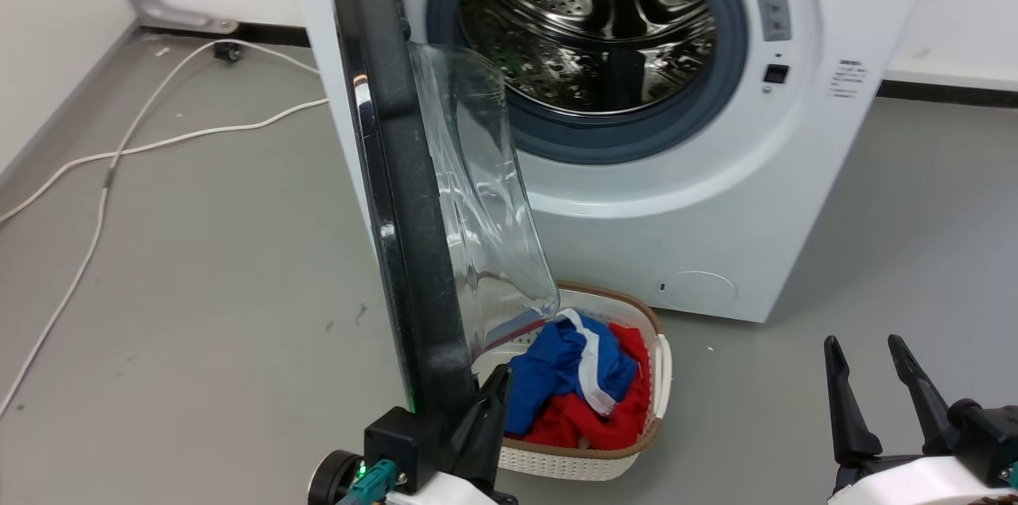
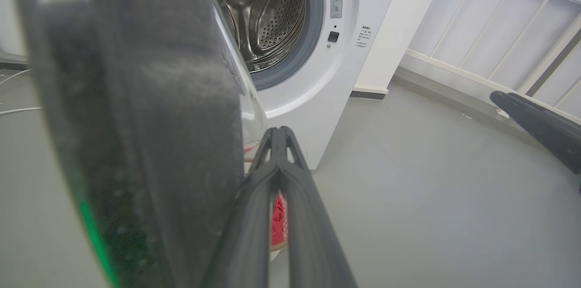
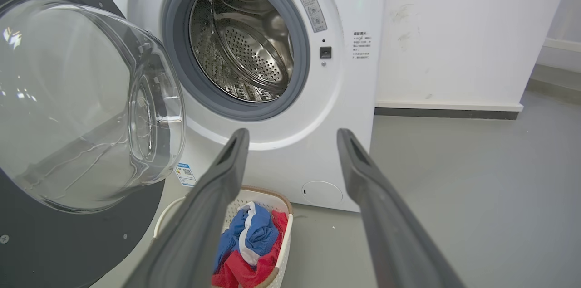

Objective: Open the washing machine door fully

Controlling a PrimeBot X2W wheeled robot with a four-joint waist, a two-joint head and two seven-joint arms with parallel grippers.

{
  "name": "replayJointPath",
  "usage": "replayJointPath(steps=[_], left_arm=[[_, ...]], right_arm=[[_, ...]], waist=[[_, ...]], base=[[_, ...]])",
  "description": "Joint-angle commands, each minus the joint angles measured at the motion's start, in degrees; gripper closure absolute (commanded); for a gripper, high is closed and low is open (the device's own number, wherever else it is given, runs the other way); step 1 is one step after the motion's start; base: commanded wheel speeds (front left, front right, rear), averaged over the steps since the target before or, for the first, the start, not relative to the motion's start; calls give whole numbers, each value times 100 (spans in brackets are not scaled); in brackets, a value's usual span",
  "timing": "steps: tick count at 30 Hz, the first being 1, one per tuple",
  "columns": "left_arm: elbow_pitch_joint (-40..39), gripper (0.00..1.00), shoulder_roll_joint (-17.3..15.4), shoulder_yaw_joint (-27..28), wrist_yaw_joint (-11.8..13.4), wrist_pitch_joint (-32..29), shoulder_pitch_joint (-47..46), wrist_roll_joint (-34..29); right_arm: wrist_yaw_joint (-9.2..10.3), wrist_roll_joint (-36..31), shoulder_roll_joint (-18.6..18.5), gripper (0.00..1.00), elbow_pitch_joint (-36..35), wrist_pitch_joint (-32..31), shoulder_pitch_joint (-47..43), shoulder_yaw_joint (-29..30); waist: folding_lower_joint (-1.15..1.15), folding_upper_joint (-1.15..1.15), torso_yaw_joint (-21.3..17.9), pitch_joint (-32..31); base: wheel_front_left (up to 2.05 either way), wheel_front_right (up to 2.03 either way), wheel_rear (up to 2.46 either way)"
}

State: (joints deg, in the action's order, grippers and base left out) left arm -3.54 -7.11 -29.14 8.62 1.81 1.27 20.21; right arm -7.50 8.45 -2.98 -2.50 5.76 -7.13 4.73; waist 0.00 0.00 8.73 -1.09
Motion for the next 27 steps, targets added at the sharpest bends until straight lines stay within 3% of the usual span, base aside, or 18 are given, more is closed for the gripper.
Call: replayJointPath(steps=[1, 10, 17, 27], left_arm=[[-1, 100, -93, 141, 96, 54, 46, -2], [-94, 100, -214, 612, 345, 250, 155, 172], [63, 100, -708, 1415, 451, 429, -42, 384], [642, 100, -1201, 2225, 265, 477, -518, 881]], right_arm=[[2, 5, 16, 0, -36, 1, -61, 6], [2, 3, 16, 0, -93, -34, -57, 20], [2, -27, 16, 0, -151, -49, -4, 23], [2, -113, 16, 0, -237, -90, 141, -11]], waist=[[0, 0, 206, -24], [0, 0, 748, -13], [0, 0, 885, 96], [0, 0, 784, 439]], base=[[0, 0, 0], [0, 0, 0], [0, 0, 0], [0, 0, 0]])
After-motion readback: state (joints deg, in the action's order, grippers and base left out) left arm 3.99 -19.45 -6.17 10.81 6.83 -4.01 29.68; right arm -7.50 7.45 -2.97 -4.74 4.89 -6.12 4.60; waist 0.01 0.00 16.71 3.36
